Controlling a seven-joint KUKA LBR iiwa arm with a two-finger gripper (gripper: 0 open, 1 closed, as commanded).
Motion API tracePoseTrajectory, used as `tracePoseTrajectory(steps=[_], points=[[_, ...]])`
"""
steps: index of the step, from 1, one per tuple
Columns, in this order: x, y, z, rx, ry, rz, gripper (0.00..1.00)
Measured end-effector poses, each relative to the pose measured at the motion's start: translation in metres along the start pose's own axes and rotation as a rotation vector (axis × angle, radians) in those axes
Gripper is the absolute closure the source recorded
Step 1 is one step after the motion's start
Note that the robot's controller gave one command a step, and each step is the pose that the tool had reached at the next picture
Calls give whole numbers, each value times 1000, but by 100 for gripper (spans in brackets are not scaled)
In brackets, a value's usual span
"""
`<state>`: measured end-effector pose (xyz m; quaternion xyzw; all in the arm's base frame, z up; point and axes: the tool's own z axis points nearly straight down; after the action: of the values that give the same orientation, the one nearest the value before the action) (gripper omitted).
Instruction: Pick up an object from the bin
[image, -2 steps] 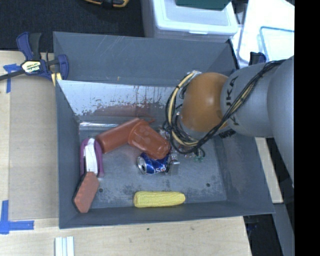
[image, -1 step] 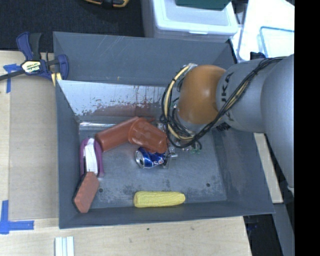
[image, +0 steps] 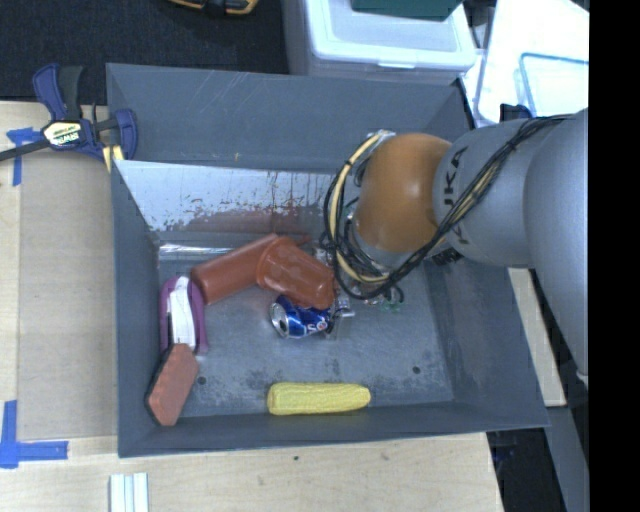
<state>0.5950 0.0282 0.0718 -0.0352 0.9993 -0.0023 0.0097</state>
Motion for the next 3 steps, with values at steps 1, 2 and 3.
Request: tracePoseTrajectory(steps=[1, 2, 3], points=[[-26, 17, -40, 6, 1, -68, 0], [-11, 21, 5, 9, 23, -12, 0], [-34, 23, 2, 9, 0, -132, 100]])
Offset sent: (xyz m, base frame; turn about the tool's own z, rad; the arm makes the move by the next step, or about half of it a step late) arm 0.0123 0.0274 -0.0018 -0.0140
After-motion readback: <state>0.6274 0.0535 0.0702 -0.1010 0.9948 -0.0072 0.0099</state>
